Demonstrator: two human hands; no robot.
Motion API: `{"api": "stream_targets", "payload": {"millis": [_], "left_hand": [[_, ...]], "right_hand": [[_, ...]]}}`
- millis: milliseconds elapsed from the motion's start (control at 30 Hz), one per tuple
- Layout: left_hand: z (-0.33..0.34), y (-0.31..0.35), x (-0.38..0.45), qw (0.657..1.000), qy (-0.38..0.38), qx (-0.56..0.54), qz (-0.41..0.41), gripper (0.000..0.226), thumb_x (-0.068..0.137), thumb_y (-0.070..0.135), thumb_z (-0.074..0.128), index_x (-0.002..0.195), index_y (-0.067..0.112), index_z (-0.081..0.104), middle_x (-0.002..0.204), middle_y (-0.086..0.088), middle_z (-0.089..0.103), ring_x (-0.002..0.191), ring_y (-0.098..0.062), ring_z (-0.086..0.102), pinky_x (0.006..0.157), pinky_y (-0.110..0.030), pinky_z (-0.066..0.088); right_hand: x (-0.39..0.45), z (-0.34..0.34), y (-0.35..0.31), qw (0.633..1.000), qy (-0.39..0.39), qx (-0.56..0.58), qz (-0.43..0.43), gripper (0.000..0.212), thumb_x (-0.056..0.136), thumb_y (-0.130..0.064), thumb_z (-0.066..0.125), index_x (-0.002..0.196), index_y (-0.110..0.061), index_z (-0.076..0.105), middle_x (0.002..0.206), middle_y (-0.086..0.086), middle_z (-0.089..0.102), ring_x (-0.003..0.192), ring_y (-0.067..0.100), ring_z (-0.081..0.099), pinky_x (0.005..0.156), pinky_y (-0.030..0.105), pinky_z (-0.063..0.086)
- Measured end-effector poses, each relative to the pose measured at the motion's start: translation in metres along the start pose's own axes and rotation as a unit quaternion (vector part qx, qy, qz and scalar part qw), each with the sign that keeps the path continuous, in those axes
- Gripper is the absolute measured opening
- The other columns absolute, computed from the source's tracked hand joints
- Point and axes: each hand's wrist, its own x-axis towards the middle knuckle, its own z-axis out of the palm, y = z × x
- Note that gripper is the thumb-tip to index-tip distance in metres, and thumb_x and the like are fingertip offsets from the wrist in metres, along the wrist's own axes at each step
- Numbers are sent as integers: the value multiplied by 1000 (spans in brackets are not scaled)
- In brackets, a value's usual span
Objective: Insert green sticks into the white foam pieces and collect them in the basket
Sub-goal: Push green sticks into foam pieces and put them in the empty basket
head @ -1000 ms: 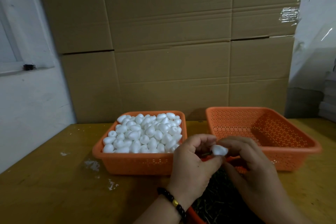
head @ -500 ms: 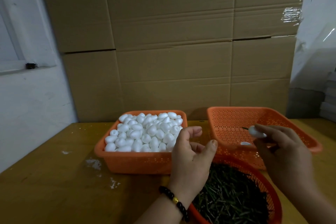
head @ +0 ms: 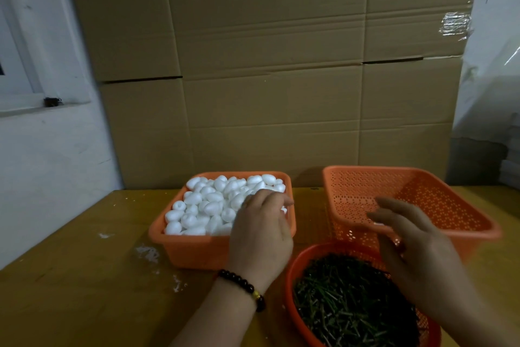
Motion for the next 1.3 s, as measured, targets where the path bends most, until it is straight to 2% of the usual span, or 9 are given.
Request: {"api": "stream_targets", "payload": {"millis": [133,300,433,567,833,1000,1133,1200,1300], "left_hand": [[-15,-28,11,983,-39,153,-93,25,90,28,52,113,28,63,120,5,60,114,-18,50,95,-33,42],[-30,-57,17,962,-33,190,-194,38,90,38,54,127,30,57,139,1,49,130,-26,39,108,-42,30],[-35,-70,17,949,-64,196,-240,46,89,34,51,135,33,50,145,1,44,134,-29,34,110,-46,27],[-34,-74,17,940,-95,209,-251,48,90,32,48,137,36,46,142,3,49,133,-26,35,110,-44,22],[-29,-73,16,954,-48,204,-215,43,91,16,50,129,36,55,131,1,55,125,-24,45,108,-45,30],[-27,-70,18,968,10,163,-189,39,93,19,51,130,31,54,134,4,56,127,-20,46,109,-41,22],[-25,-60,19,983,43,72,-164,29,91,15,57,119,22,58,119,3,64,115,-21,54,103,-40,33],[-24,-52,18,988,67,-6,-142,24,91,9,55,111,20,60,111,8,64,105,-12,55,95,-29,42],[-20,-41,17,988,62,-79,-121,27,92,7,52,104,31,56,99,26,56,91,9,52,73,-1,37]], "right_hand": [[-4,-5,-18,992,-70,-41,-93,23,80,-34,64,102,-32,68,106,-18,59,86,6,64,63,30,57],[-11,5,-20,965,-211,-119,-100,62,78,-74,31,133,-47,42,127,-29,41,118,-5,40,98,16,38],[-13,8,-21,957,-250,-107,-104,64,80,-66,33,141,-47,32,132,-26,39,125,0,34,104,22,35],[-11,10,-18,959,-240,-96,-120,51,86,-52,39,136,-45,40,128,-27,43,120,-3,38,100,19,38],[-8,8,-21,962,-237,-74,-111,33,86,-43,48,119,-45,53,99,-33,38,97,-6,51,82,11,43],[-9,8,-23,967,-220,-76,-101,33,92,-39,46,123,-46,52,115,-31,49,105,-4,53,89,13,42],[-10,9,-24,970,-205,-86,-97,34,96,-40,42,128,-47,50,121,-30,50,111,-3,52,93,14,39],[-9,8,-24,971,-200,-92,-90,34,96,-40,42,128,-47,50,121,-30,51,110,-3,53,94,15,39],[-10,9,-25,972,-192,-100,-88,35,97,-40,40,130,-47,48,123,-29,51,112,-2,52,96,16,38]]}}
